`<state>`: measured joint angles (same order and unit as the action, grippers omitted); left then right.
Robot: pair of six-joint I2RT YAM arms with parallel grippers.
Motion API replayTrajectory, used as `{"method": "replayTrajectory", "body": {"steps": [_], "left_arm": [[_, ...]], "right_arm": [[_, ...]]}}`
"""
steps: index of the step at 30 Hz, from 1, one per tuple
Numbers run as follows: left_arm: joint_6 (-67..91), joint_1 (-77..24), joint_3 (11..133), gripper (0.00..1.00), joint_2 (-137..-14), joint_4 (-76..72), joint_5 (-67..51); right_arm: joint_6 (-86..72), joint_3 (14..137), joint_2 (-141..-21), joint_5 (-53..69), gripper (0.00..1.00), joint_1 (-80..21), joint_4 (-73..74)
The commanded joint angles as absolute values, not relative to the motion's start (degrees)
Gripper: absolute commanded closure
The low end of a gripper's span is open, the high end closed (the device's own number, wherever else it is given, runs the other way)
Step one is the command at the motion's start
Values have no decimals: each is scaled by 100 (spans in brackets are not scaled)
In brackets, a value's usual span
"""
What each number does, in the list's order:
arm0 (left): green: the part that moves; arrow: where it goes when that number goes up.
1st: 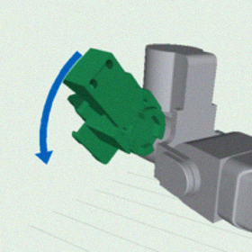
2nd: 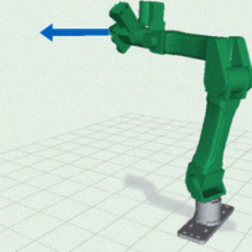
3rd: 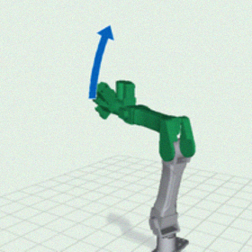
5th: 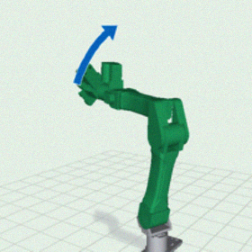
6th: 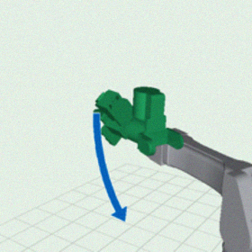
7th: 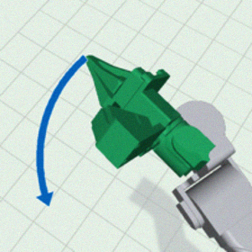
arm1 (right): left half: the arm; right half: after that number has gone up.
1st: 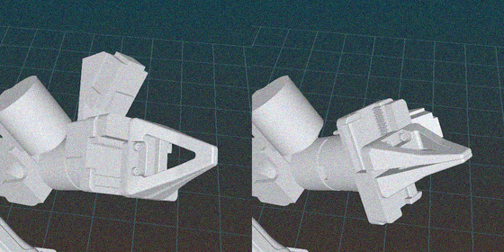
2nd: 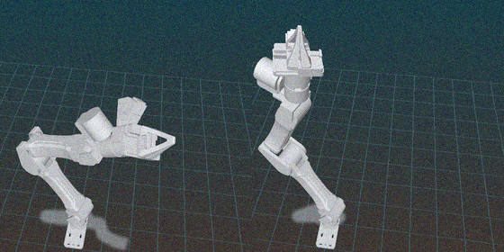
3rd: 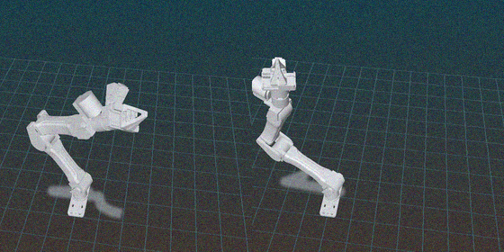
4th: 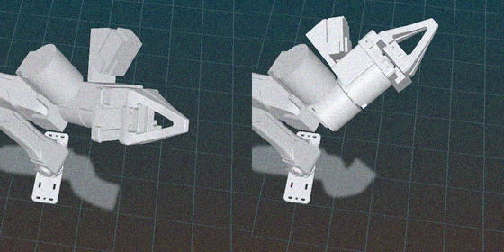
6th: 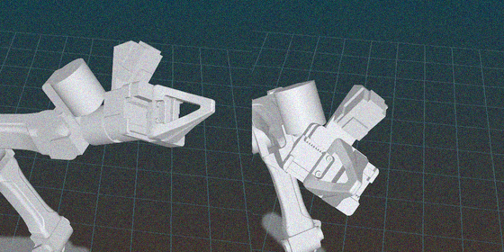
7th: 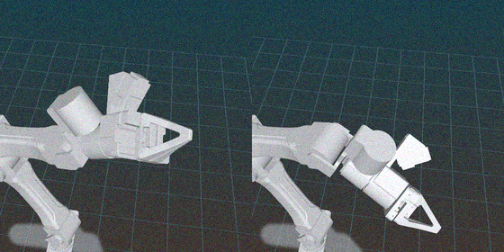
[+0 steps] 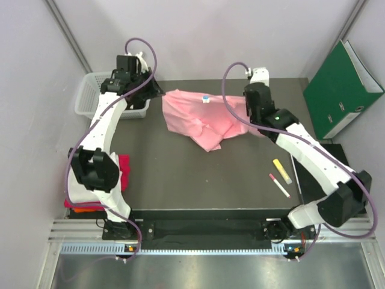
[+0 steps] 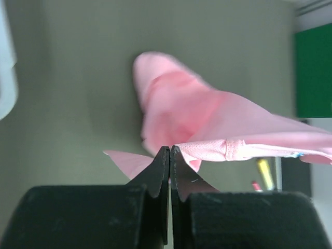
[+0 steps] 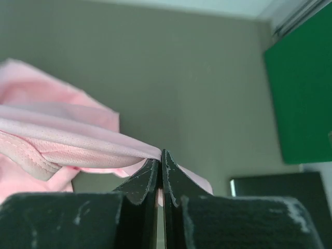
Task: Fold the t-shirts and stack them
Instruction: Flatten out the tshirt
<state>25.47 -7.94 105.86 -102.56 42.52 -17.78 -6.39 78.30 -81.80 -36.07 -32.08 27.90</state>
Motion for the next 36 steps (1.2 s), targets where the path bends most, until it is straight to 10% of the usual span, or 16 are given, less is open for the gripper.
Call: {"method": "replayTrajectory", "body": {"steps": [1,3,4,5,8,27,36], "left_arm": [[2759,-930,10924,100,-9730,3217,-2574],[2786,-1150,11038,99,-9747,3138,-2750],[2786,-1186,11074,81,-9747,3129,-2803],[2856,-1195,11066,39,-9747,3103,-2830],[2761,-1187,10960,1,-9651,3067,-2655],[2039,-537,10538,1,-9352,3973,-1512],[1995,-273,10310,1,-9123,4096,-1310]], "right_arm": [[-44,8156,-7639,-4675,100,-3129,2733],[-53,8253,-7463,-4991,100,-3033,2733],[156,8279,-7279,-5053,100,-2989,2699],[219,8340,-7190,-5210,100,-2875,2698],[579,8524,-6935,-5422,100,-2577,2567],[3480,11724,-8743,-5748,100,-3216,467],[2288,12251,-9876,-4836,100,-4042,1264]]}}
